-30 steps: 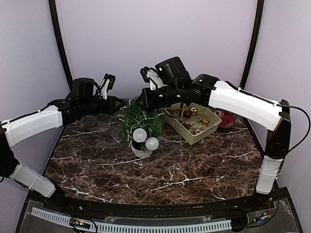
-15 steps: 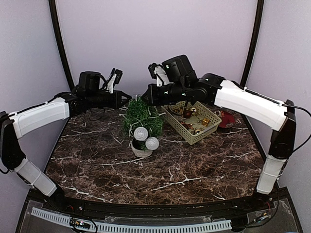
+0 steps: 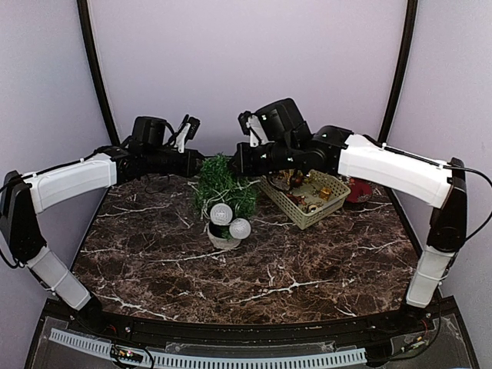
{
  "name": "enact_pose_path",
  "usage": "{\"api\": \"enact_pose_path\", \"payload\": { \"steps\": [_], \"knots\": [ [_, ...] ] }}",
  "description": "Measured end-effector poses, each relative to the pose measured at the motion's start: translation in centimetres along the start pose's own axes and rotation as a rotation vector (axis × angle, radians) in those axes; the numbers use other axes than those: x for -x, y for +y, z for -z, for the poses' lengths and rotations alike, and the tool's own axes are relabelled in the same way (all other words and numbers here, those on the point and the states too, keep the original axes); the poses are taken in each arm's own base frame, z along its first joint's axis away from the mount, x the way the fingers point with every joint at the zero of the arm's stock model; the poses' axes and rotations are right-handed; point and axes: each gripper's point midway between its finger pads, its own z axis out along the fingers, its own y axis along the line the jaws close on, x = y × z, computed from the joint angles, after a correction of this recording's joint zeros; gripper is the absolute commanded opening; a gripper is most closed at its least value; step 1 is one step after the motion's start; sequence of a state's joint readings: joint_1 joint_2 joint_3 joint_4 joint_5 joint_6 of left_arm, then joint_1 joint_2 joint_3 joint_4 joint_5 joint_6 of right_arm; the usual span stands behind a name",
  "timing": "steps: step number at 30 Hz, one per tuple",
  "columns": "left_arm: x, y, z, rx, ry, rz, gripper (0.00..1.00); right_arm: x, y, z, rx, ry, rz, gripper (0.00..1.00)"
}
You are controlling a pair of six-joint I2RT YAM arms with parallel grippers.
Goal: Decorate the small christmas tree
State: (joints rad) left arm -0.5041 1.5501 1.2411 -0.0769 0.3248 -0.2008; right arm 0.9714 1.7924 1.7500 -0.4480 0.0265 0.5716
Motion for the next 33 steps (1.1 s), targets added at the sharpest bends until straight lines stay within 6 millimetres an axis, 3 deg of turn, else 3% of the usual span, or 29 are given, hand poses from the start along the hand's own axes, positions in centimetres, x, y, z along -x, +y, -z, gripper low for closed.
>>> {"api": "enact_pose_path", "payload": {
  "steps": [6,9,11,15,20,26,33],
  "knots": [
    [-0.6,0.0,-0.1,-0.007,0.013,0.001,0.01,-0.7,-0.4,-0.1,0.005,-0.003,-0.02,0.0],
    [-0.7,-0.2,0.1,-0.017,0.015,-0.001,0.1,-0.7,-0.5,0.2,0.007,-0.007,-0.03,0.0],
    [-0.7,0.0,0.3,0.0,0.013,0.0,0.24,-0.7,-0.5,0.4,0.007,-0.006,-0.032,0.07],
    [-1.7,3.3,1.1,0.12,0.036,0.035,0.48,0.3,0.2,2.6,0.025,-0.03,-0.036,0.21],
    [-1.2,4.8,3.2,0.205,0.018,0.04,0.66,2.7,1.5,6.4,0.069,-0.104,-0.032,0.34],
    [0.8,3.8,5.6,0.217,-0.05,0.015,0.79,3.2,1.8,7.4,0.076,-0.122,-0.006,0.57],
    [1.1,3.3,6.8,0.212,-0.066,0.013,0.85,1.4,1.7,6.8,0.079,-0.067,0.04,0.6]
  ]
}}
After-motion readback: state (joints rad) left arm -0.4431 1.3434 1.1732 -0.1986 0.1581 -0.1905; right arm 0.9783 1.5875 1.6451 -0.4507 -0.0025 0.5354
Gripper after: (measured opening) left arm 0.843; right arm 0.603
